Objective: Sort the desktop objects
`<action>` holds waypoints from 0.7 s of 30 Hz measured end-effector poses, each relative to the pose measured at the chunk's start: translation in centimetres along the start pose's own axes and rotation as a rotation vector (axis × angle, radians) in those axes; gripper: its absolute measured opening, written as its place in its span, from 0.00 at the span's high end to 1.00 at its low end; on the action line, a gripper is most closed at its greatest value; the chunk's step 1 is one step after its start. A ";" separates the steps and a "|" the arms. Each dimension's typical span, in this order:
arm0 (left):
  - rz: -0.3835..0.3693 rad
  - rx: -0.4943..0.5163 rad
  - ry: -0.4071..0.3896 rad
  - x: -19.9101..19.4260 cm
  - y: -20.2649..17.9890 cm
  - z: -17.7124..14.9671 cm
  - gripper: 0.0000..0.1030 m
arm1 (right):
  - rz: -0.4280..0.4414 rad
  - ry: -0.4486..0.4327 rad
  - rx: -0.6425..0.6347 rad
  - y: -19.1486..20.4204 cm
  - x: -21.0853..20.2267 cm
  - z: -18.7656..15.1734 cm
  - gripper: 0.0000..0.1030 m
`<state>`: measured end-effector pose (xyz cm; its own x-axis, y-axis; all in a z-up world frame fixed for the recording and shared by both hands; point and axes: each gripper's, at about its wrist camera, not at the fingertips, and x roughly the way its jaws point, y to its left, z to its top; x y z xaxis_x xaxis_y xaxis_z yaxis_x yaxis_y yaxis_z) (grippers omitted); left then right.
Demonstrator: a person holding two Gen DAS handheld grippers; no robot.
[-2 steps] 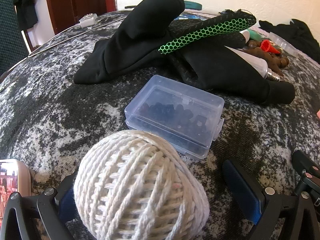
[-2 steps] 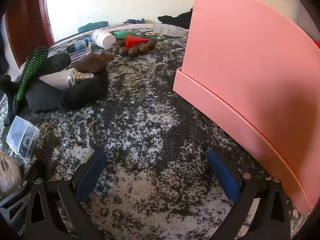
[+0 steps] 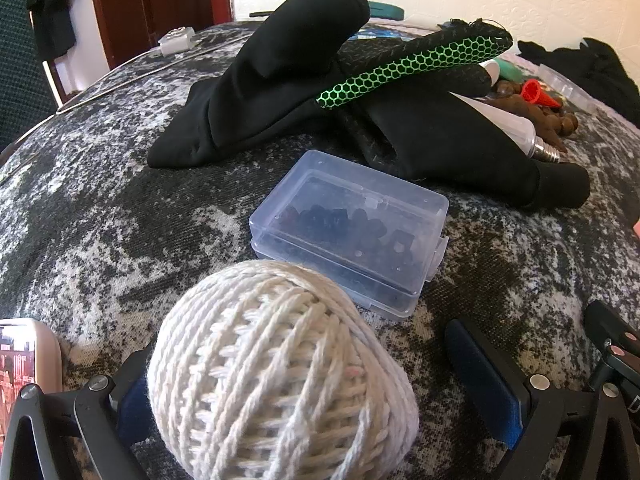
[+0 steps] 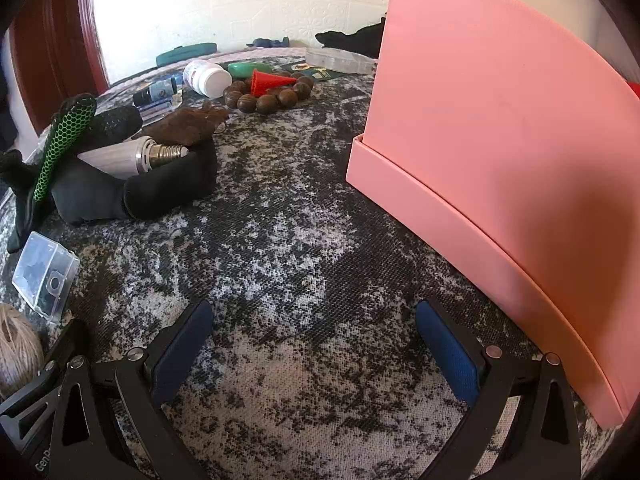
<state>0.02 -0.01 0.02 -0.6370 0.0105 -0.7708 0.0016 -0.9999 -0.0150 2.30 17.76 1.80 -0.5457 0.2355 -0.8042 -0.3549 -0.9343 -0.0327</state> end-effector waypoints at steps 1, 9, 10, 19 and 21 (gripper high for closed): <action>-0.001 -0.001 0.000 0.0 0.0 0.0 0.00 | -0.002 -0.001 -0.002 0.0 0.0 0.0 0.00; 0.000 0.000 0.000 -0.1 0.0 0.0 0.00 | -0.002 0.000 -0.001 0.0 0.0 -0.1 0.00; 0.000 0.000 0.000 -0.1 -0.1 0.0 0.00 | -0.001 0.000 -0.001 0.0 0.0 -0.1 0.00; -0.001 0.000 -0.001 0.2 -0.2 -0.1 0.00 | -0.001 0.000 -0.001 0.0 -0.2 -0.6 0.00; 0.000 0.001 0.001 0.1 0.0 0.0 0.00 | 0.000 -0.001 0.000 0.0 -0.2 -0.7 0.00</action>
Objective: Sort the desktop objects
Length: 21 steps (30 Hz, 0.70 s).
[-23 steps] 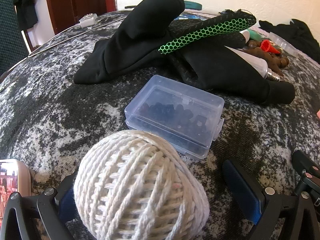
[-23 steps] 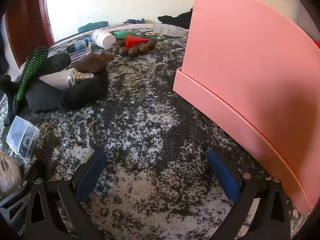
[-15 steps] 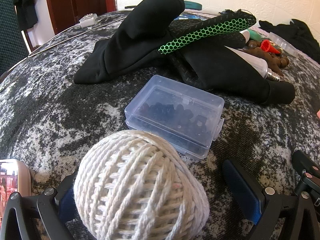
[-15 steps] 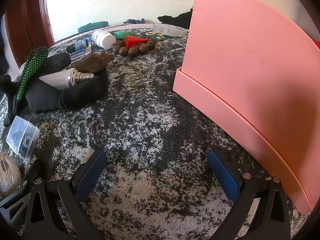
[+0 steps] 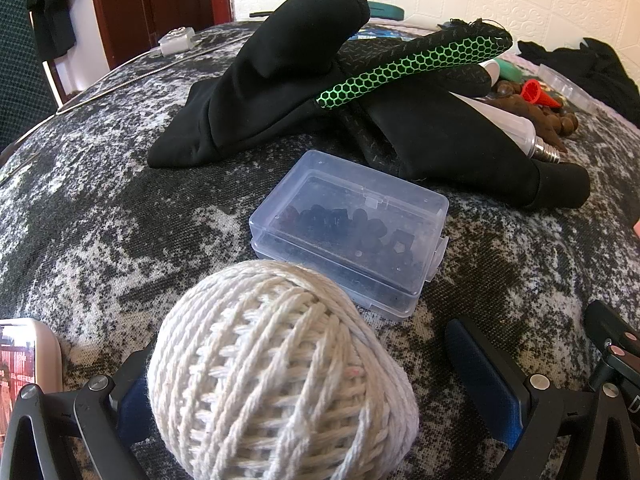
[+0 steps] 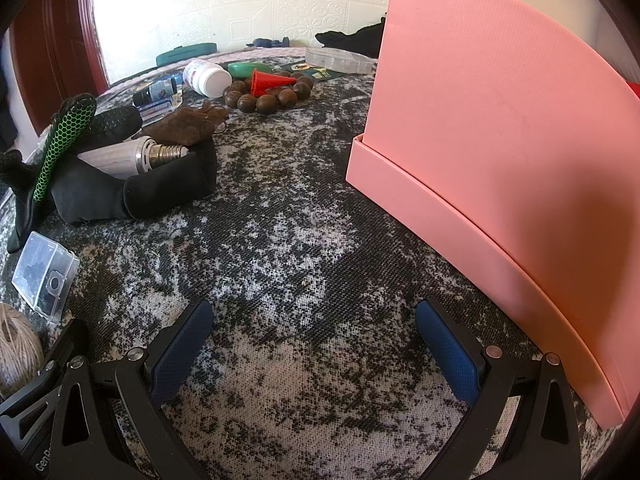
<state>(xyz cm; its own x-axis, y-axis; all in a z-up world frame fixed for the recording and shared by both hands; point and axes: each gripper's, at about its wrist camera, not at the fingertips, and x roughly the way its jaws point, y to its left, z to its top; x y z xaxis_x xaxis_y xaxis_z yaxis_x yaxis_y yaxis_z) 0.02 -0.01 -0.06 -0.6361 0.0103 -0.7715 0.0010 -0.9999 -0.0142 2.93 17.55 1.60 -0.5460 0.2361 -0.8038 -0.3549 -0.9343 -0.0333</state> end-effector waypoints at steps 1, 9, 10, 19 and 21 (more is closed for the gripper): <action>0.000 -0.001 0.005 0.0 0.0 0.0 0.00 | 0.002 0.000 0.002 0.0 0.0 0.0 0.00; -0.017 0.017 0.032 -0.3 0.2 0.3 0.00 | 0.024 0.000 0.015 -0.3 -0.1 0.0 0.00; -0.021 0.020 0.036 -0.4 0.3 0.4 0.00 | 0.025 -0.001 0.017 -0.2 -0.1 0.2 0.00; 0.060 0.030 -0.083 -4.1 1.9 2.0 0.00 | 0.075 -0.061 0.013 0.4 -2.2 1.6 0.00; 0.073 0.038 -0.129 -5.6 2.2 2.8 0.00 | 0.091 -0.089 0.005 0.7 -3.1 1.9 0.00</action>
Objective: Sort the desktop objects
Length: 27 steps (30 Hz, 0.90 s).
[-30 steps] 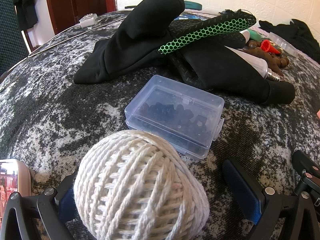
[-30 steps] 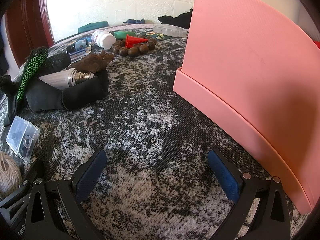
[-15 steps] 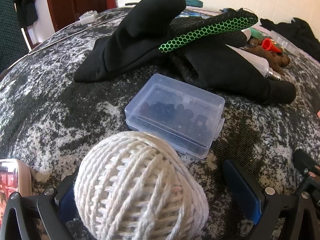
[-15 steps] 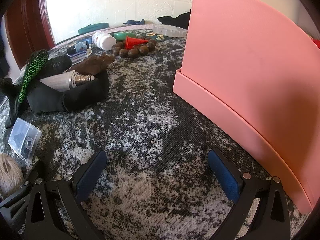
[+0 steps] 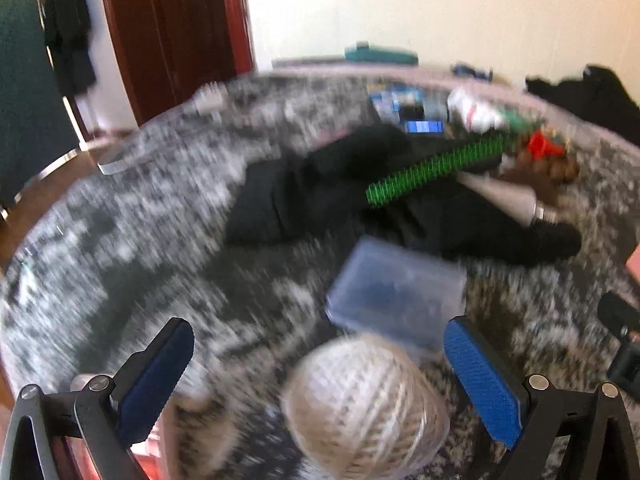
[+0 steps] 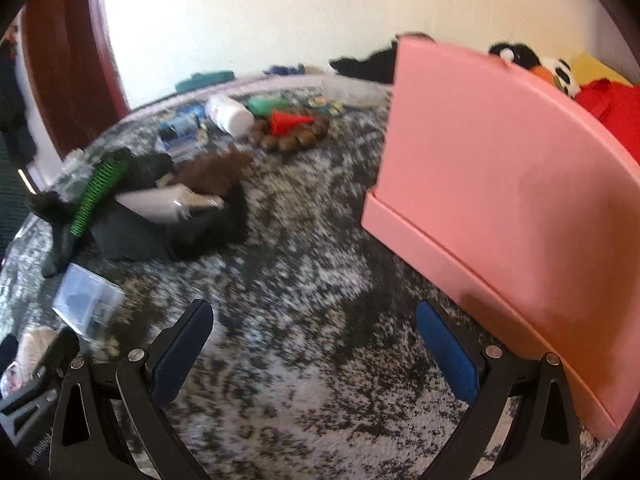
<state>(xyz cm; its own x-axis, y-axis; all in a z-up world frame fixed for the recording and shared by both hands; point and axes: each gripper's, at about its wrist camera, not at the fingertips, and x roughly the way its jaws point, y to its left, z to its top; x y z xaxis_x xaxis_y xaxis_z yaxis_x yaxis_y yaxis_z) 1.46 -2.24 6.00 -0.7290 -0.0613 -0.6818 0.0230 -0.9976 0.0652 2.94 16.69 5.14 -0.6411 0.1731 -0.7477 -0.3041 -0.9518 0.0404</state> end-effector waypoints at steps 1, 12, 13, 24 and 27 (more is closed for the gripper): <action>0.004 0.006 -0.022 -0.6 0.2 0.4 0.00 | 0.009 -0.012 -0.003 0.2 -0.4 0.2 0.00; -0.034 0.228 -0.043 1.0 -0.4 6.0 0.00 | 0.115 -0.092 -0.079 2.2 -2.7 1.9 0.00; -0.050 0.225 -0.026 1.6 -0.6 6.3 0.00 | 0.121 -0.090 -0.089 2.4 -2.5 2.0 0.00; -0.065 0.215 0.075 7.7 -1.8 7.5 0.00 | 0.205 0.043 -0.140 4.8 3.6 4.0 0.04; -0.079 0.211 0.108 9.2 -1.5 7.6 0.00 | 0.230 0.083 -0.128 5.2 5.5 4.3 0.04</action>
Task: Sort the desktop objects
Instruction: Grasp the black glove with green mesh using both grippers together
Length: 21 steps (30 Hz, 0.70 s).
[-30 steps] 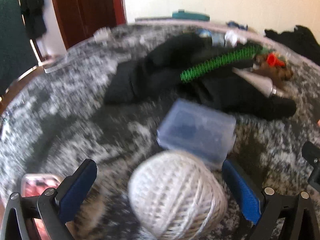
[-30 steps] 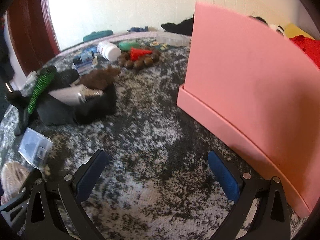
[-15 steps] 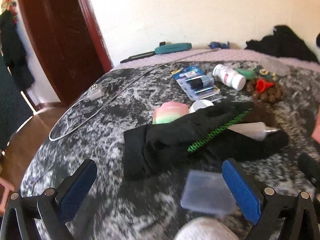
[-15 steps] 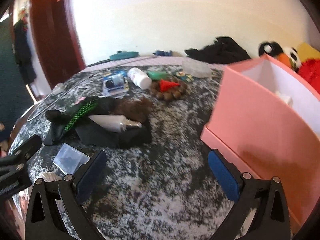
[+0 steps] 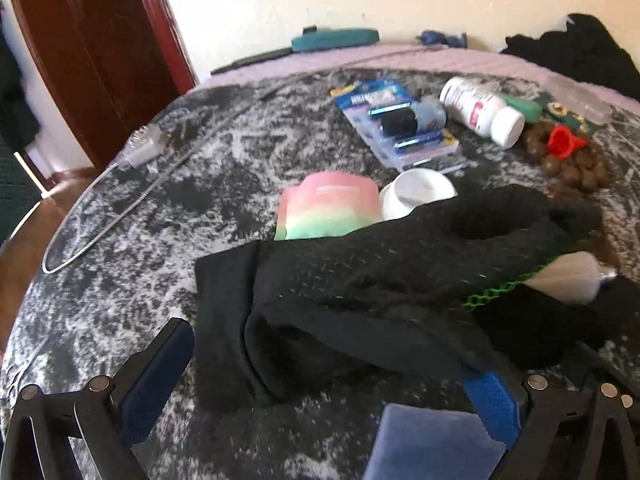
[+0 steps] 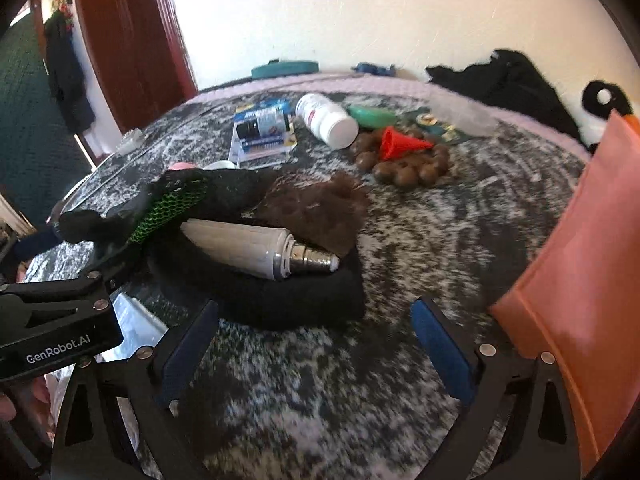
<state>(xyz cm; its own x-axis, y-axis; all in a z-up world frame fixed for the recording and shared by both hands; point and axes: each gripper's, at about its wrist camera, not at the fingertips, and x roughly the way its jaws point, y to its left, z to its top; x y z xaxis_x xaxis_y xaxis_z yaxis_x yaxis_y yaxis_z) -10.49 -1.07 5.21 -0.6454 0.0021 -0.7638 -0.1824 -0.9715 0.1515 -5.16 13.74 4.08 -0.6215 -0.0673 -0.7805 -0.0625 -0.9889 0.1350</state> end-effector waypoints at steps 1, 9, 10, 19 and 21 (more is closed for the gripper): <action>-0.001 0.003 0.001 0.3 0.1 0.1 0.00 | 0.017 0.015 0.010 -0.1 0.7 0.1 0.04; -0.111 0.037 0.019 0.6 -0.7 0.8 0.29 | 0.078 0.004 -0.057 1.3 1.6 0.2 0.65; -0.114 0.040 0.022 0.7 -0.8 0.8 0.32 | 0.075 0.004 -0.071 1.6 1.5 0.1 0.66; -0.175 0.023 0.026 -0.1 -1.3 1.2 0.71 | 0.060 0.018 -0.098 2.0 -1.1 -0.3 0.79; -0.179 0.021 0.021 -0.5 -1.3 1.3 0.74 | 0.057 0.015 -0.095 2.0 -2.0 -0.3 0.80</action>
<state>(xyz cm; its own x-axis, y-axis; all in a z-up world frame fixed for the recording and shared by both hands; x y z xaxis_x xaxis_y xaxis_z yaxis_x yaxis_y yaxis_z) -10.94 0.53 6.21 -0.5855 0.1692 -0.7928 -0.3087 -0.9508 0.0250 -3.83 11.86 5.71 -0.6099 -0.1250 -0.7826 0.0470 -0.9915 0.1216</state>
